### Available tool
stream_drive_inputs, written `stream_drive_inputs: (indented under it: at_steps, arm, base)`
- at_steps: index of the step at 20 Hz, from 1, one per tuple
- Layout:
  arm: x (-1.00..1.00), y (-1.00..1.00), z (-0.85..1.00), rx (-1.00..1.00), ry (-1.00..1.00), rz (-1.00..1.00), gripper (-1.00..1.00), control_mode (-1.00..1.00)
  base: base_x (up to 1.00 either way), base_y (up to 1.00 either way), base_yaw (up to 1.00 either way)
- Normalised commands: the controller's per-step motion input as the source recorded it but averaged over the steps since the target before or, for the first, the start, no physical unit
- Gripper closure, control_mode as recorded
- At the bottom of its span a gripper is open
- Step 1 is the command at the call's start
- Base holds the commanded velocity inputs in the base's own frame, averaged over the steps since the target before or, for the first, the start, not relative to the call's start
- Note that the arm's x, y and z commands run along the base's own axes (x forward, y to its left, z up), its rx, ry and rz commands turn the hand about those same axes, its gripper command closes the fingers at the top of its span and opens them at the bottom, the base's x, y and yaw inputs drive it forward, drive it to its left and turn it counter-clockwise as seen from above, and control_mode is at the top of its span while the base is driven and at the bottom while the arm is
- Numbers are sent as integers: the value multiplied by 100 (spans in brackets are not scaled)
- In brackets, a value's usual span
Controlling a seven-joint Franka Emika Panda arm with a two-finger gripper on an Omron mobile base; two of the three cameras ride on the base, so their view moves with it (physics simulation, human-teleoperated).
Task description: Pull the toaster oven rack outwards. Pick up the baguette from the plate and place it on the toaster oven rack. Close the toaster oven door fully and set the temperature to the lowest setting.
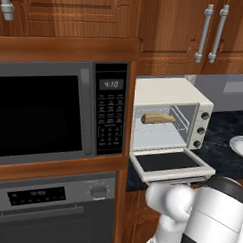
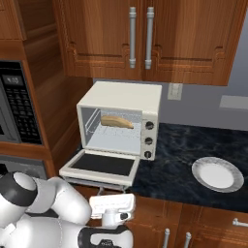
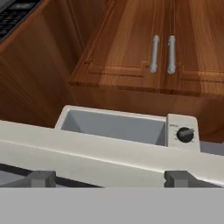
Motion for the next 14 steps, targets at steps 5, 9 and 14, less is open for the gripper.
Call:
stream_drive_inputs:
  at_steps: [5,9,14]
  arm:
    - [52,36,100,-28,15,-7,-100,-100]
    - [77,33,100,-39,29,-12,-100,-100]
    - [98,30,100,-40,50,-17,-100,-100]
  base:
    - [0,0,0]
    - [0,0,0]
    - [0,0,0]
